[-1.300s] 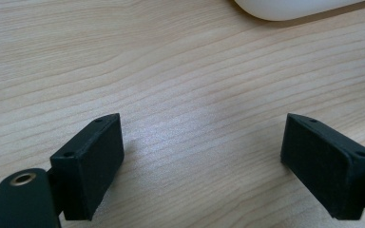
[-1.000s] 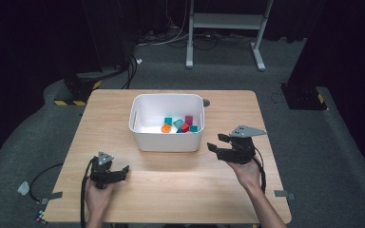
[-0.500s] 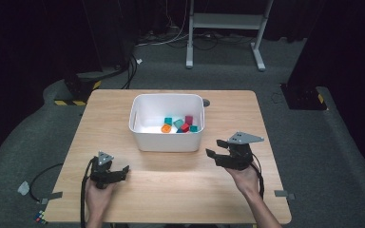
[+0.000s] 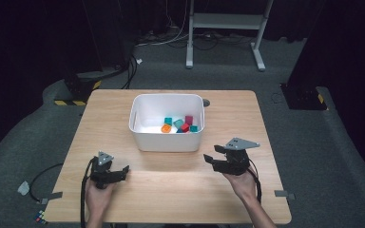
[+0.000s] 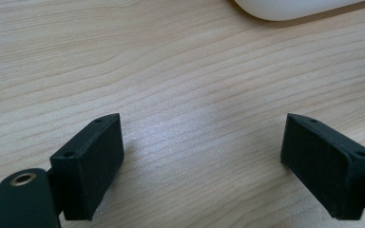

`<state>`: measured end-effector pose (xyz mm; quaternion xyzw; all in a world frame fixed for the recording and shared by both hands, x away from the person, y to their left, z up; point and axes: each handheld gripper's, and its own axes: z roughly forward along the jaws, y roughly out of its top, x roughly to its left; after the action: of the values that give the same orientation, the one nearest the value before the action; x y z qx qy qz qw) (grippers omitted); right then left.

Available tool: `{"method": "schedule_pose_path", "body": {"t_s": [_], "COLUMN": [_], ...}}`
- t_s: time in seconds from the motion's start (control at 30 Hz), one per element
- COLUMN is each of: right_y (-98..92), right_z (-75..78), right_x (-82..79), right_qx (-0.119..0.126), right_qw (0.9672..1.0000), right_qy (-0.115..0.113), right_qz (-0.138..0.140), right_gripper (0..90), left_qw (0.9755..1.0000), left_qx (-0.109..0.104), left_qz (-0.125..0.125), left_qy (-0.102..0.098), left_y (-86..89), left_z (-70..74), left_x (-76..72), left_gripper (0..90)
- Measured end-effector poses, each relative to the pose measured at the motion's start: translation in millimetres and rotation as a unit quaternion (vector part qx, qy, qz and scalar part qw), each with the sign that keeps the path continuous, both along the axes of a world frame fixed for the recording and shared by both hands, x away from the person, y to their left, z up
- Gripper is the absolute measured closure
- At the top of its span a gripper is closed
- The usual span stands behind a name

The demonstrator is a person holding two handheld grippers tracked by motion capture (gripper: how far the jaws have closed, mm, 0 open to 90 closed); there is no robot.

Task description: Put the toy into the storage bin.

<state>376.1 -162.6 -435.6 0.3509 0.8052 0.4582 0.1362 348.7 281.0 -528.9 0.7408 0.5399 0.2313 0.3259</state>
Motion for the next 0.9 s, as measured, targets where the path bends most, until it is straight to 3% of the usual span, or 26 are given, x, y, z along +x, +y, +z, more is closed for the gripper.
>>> {"method": "schedule_pose_path", "body": {"t_s": [0.9], "right_y": [9.5], "right_z": [-34.8], "right_x": [-3.9], "right_qx": [-0.020], "right_qw": [0.9996], "right_qy": [0.017], "right_qz": [-0.006], "right_gripper": [40.9], "left_qw": [1.0000], "left_qx": [0.000], "left_qz": [0.000], "left_qy": [0.000], "left_y": [0.0], "left_z": [0.0], "left_x": [0.0], "left_gripper": [14.4]}}
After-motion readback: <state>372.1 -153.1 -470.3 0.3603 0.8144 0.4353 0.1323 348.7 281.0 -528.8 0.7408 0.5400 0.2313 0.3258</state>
